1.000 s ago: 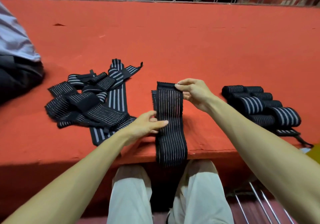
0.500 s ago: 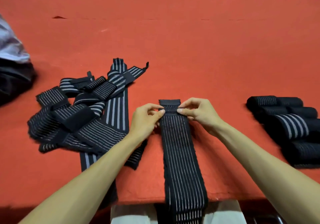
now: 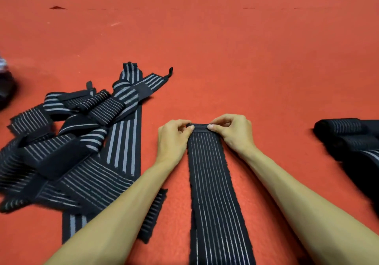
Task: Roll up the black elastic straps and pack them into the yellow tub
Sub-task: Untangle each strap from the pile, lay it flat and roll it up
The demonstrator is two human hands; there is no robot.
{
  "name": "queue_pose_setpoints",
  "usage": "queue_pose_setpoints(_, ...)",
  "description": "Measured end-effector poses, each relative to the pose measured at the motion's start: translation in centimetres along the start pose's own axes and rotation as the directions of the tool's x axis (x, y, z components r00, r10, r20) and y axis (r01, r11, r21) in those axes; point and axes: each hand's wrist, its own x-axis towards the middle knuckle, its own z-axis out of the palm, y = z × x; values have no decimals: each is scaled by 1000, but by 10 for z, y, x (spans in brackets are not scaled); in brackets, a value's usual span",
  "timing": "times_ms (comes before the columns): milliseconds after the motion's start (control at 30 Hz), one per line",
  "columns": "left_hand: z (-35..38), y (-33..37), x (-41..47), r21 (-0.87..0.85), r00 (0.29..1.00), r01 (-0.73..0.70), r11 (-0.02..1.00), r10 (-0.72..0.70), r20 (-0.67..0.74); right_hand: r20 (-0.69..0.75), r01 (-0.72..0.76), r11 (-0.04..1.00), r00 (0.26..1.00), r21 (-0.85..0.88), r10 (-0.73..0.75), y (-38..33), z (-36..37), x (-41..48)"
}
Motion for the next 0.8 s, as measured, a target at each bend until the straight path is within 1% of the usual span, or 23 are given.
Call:
queue_pose_setpoints(133, 1, 0, 2, 57, 1000, -13, 998, 12, 13, -33, 22, 1000, 999, -21, -23, 1, 1, 1)
queue_pose_setpoints(300, 3, 0, 3, 121, 999, 2, 993, -7, 42, 4, 50, 985, 999, -166, -50, 0, 4, 0)
queue_pose_setpoints(467, 1, 8, -1, 103, 997, 23, 994, -31, 78, 42, 79, 969, 997, -234, -72, 0, 5, -2)
queue_pose_setpoints(533, -2, 14, -6, 49, 995, -2, 999, -3, 102, 52, 79, 976, 996, -202, -70, -4, 4, -4)
queue_pose_setpoints(600, -8, 20, -17, -56, 994, -42, 998, 48, 99, 63, 86, 988, 995, -130, -78, -13, -1, -10)
queue_pose_setpoints(667, -15, 27, -27, -118, 990, -63, 991, 78, 120, 77, 122, 986, 991, -109, -114, -24, -10, -18)
queue_pose_setpoints(733, -28, 37, -37, -127, 976, -78, 989, 101, 192, 101, 174, 978, 982, -112, -163, -36, -24, -28)
queue_pose_setpoints(800, -47, 52, -43, -88, 954, -182, 979, 198, 223, 109, 235, 966, 969, -107, -223, -51, -41, -41)
